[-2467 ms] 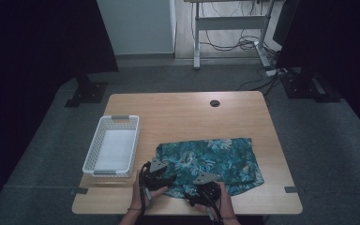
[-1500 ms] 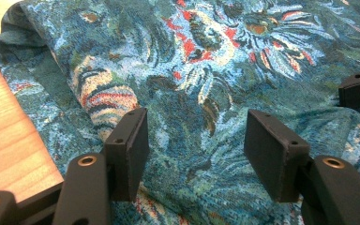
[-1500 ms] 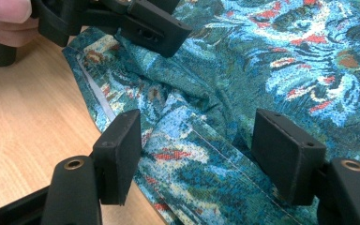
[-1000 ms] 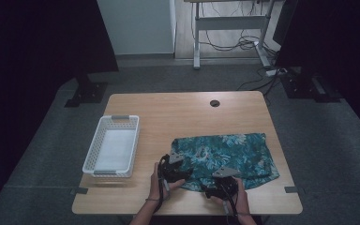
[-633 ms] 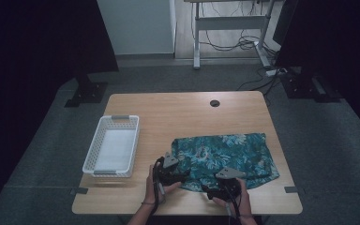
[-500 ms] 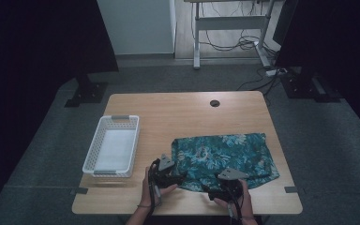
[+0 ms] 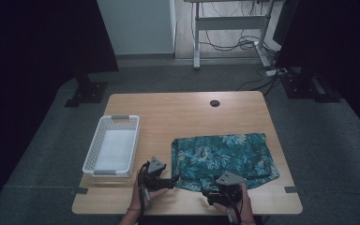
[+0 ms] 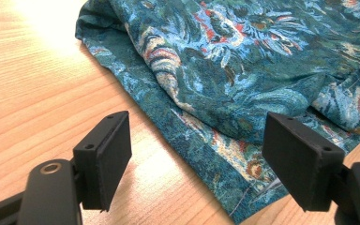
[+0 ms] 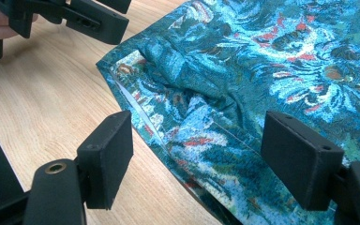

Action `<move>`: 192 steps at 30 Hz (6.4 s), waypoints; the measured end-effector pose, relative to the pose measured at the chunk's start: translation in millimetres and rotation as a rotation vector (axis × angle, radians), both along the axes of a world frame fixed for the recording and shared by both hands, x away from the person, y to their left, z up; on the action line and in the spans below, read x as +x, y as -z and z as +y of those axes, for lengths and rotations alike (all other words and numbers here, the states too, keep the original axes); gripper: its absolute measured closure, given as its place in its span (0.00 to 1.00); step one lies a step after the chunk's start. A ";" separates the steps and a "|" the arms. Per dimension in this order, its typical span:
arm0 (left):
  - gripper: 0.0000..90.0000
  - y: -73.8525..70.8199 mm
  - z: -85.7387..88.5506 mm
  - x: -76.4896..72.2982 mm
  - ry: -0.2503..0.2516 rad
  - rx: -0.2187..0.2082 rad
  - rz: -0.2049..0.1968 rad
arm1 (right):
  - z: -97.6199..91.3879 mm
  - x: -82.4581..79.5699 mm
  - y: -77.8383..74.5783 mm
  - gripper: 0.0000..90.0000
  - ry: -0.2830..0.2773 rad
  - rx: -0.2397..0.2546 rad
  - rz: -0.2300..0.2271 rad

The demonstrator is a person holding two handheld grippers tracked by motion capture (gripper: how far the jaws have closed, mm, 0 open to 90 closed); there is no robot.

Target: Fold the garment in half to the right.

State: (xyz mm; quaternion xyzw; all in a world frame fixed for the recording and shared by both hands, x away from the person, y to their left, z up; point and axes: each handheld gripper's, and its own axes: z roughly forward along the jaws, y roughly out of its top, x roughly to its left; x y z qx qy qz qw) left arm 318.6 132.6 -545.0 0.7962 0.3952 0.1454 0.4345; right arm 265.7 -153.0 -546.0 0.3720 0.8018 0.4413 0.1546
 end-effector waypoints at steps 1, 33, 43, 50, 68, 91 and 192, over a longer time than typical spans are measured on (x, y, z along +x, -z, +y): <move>0.25 -0.4 0.1 0.1 0.003 -0.001 0.000 | 0.1 -0.4 0.0 0.27 -0.001 0.000 0.000; 0.23 5.0 -13.5 20.8 -0.047 0.003 0.019 | -25.3 -5.5 0.5 0.27 0.018 0.022 0.014; 0.24 -1.0 -19.9 41.6 -0.059 -0.027 0.017 | -23.5 0.4 8.7 0.27 -0.005 0.035 0.035; 0.24 -8.8 -17.7 43.4 -0.056 0.009 -0.009 | -18.0 8.3 9.3 0.27 -0.021 0.033 0.043; 0.25 -31.9 -13.5 71.8 -0.054 0.010 -0.002 | -16.7 6.9 3.9 0.28 -0.021 0.014 0.028; 0.25 -24.8 -28.1 90.6 -0.041 0.026 -0.006 | -12.0 7.5 3.6 0.28 -0.025 -0.005 0.020; 0.70 7.4 -44.5 130.6 -0.026 0.095 0.008 | -6.1 8.2 7.5 0.28 -0.032 -0.034 0.016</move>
